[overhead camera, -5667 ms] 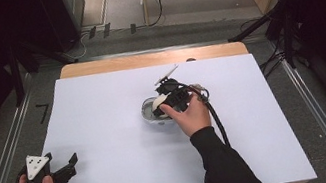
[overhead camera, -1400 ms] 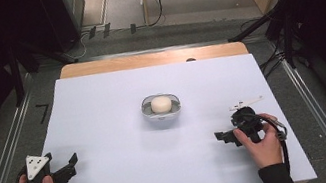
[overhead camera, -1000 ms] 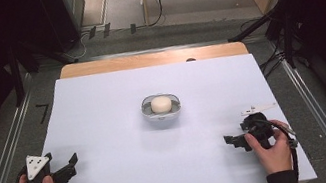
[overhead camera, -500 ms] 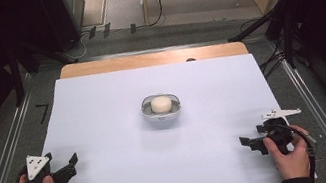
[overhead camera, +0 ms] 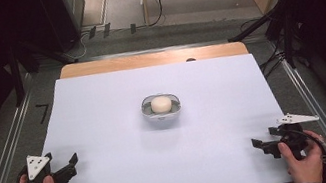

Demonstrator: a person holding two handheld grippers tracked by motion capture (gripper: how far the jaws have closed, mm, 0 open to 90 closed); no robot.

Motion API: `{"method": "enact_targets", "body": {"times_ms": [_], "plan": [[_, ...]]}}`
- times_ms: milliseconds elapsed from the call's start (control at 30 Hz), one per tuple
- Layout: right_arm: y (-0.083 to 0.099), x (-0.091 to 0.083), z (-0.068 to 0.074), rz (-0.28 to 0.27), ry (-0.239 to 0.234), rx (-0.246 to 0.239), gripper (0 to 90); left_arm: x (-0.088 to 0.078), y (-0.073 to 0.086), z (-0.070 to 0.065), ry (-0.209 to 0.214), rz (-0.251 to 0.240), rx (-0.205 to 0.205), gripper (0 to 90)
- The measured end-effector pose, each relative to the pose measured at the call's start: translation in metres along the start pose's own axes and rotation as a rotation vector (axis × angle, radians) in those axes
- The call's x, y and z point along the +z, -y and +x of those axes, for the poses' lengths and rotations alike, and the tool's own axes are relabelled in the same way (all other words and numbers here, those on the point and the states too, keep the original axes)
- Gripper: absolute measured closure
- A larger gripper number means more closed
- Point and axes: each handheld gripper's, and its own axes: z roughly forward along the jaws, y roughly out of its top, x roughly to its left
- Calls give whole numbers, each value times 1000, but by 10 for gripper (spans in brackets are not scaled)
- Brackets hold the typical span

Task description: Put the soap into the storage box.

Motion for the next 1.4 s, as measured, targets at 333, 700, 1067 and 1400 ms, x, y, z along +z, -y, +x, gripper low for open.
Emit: {"method": "enact_targets", "body": {"times_ms": [333, 700, 1067, 1400], "plan": [[14, -12, -24, -33, 21, 29, 128, 0, 0, 0, -2, 6, 9, 147], [32, -34, -48, -138, 18, 70, 129, 1, 0, -2, -10, 8, 14, 147], [39, -32, -55, -191, 1, 118, 129, 2, -1, -3, -15, 19, 27, 147], [38, -30, -54, -181, 4, 109, 130, 2, -1, 2, 4, 15, -23, 150]]}}
